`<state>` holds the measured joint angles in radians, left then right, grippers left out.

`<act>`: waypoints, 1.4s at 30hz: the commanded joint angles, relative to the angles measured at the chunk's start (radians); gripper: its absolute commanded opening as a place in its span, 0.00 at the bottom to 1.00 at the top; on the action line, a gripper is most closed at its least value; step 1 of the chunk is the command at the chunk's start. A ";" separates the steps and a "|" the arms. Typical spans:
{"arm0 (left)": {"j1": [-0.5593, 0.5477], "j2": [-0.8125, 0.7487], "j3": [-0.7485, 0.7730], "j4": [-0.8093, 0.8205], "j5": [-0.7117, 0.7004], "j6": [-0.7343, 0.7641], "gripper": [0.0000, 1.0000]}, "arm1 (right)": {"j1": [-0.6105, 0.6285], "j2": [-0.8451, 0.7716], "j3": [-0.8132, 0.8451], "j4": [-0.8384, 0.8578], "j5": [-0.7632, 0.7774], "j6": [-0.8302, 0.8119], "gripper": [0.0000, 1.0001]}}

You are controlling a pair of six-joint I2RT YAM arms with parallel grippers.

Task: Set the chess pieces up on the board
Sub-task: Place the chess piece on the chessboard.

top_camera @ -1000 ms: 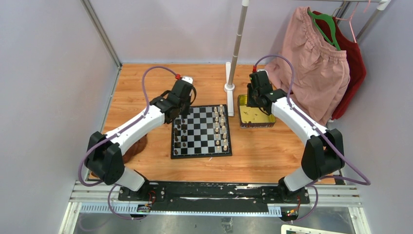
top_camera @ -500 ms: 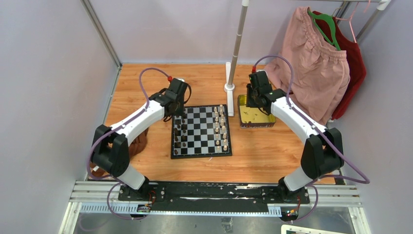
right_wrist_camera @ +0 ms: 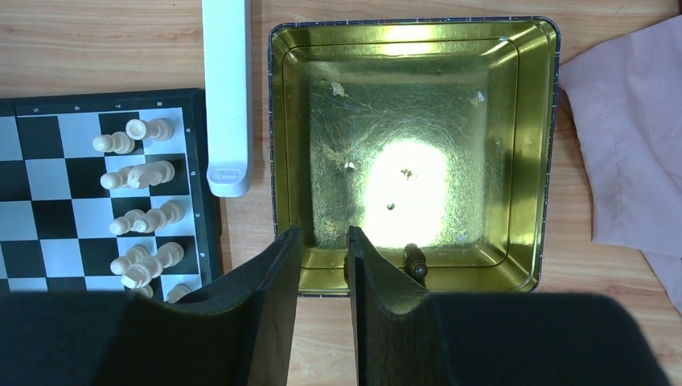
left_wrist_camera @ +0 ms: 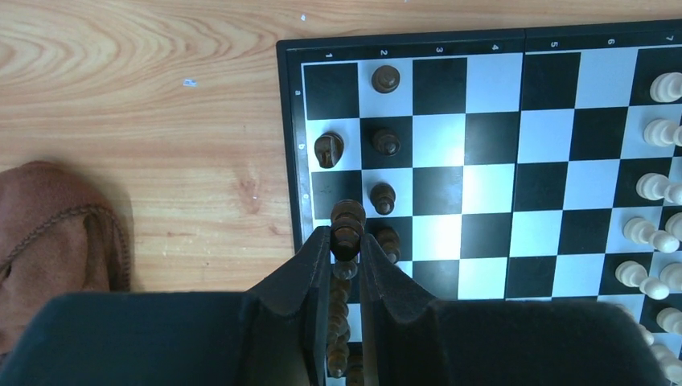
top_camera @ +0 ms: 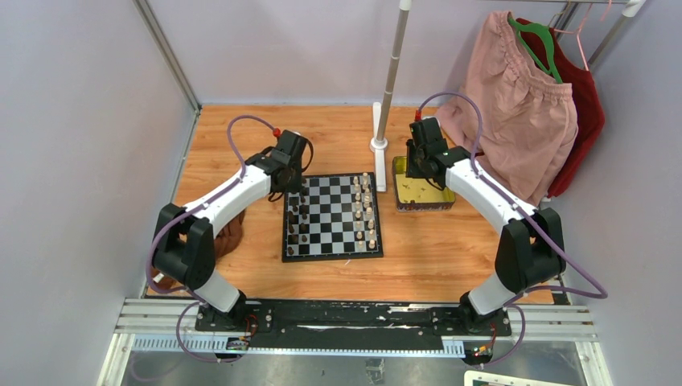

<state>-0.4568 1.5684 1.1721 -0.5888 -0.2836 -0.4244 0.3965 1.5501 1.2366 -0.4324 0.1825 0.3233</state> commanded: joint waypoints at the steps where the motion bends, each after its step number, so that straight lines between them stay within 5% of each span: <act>1: 0.010 0.003 -0.035 0.034 0.006 -0.019 0.07 | -0.013 0.006 0.024 0.009 0.000 0.012 0.32; 42: 0.013 0.046 -0.163 0.220 -0.057 -0.020 0.11 | -0.012 0.034 0.038 0.006 0.005 -0.002 0.32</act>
<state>-0.4538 1.6020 1.0275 -0.4091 -0.3092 -0.4423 0.3965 1.5703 1.2366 -0.4263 0.1825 0.3225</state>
